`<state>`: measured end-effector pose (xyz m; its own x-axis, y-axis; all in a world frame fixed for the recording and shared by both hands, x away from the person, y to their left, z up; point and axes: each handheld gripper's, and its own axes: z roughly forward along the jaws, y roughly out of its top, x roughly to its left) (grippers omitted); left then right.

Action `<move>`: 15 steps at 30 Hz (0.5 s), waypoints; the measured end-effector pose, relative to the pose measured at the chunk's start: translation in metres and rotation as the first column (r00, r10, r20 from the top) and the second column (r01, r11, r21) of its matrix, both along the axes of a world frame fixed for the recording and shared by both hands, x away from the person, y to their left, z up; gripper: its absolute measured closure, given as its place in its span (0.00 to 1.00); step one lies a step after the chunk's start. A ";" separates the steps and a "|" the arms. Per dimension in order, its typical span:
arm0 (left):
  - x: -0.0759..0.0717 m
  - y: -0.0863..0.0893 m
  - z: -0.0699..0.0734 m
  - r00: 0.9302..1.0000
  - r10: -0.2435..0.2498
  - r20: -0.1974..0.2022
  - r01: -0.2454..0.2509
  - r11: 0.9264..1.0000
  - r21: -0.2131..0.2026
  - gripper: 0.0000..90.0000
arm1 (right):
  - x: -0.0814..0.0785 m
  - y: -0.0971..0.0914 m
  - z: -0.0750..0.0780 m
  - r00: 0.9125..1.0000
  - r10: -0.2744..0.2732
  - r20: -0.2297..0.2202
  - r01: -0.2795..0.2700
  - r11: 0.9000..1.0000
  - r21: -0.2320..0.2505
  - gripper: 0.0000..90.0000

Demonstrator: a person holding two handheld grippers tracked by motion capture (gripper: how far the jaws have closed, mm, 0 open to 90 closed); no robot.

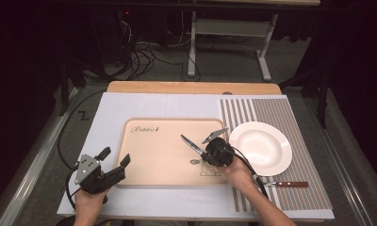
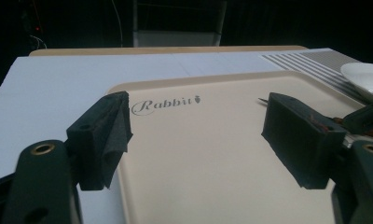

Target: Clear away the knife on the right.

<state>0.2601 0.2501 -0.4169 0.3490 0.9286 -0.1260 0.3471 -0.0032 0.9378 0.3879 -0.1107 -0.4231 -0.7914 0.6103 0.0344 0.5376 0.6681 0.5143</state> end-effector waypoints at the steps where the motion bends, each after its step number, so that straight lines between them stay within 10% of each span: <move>1: 0.000 0.000 0.000 1.000 0.001 0.000 -0.001 1.000 0.002 0.27 | 0.000 0.001 -0.001 1.000 -0.005 -0.005 0.005 1.000 -0.003 1.00; 15: 0.000 0.001 0.000 1.000 0.010 -0.001 -0.010 1.000 0.001 0.27 | 0.008 -0.005 -0.002 0.998 -0.055 -0.010 0.055 0.998 0.011 1.00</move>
